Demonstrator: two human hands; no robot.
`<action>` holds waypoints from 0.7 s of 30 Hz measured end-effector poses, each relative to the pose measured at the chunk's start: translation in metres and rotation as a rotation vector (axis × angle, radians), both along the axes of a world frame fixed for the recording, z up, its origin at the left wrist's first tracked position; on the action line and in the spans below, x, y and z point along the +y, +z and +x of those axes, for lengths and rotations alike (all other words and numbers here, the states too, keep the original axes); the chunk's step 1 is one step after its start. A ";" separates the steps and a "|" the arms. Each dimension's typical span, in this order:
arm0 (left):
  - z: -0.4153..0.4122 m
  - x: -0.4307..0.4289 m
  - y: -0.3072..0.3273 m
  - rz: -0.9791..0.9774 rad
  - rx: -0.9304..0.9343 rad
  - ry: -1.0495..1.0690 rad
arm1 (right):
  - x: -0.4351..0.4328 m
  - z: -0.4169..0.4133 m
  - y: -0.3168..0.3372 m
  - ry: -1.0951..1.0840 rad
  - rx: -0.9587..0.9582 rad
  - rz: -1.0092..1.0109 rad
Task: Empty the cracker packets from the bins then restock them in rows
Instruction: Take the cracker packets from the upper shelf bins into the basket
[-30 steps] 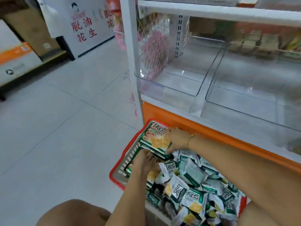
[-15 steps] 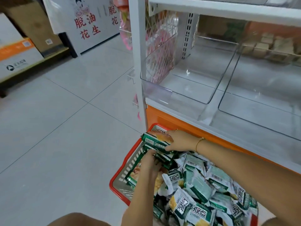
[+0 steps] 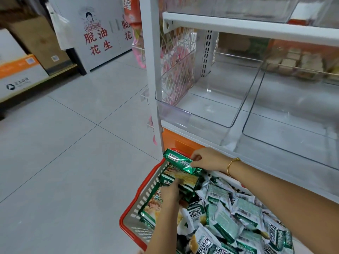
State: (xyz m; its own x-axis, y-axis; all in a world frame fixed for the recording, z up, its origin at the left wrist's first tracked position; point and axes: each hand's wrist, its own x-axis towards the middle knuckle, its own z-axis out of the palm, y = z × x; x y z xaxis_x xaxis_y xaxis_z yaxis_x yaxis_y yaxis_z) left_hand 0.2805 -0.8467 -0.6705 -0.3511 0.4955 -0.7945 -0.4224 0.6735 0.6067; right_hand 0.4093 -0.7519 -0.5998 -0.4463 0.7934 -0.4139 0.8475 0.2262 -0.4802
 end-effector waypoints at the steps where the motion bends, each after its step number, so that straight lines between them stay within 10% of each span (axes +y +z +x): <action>1: 0.000 -0.002 0.001 -0.001 -0.022 0.004 | -0.002 0.000 0.002 0.011 0.006 0.000; 21: -0.042 -0.063 0.015 0.267 -0.142 -0.077 | -0.053 -0.008 0.036 0.108 0.153 0.134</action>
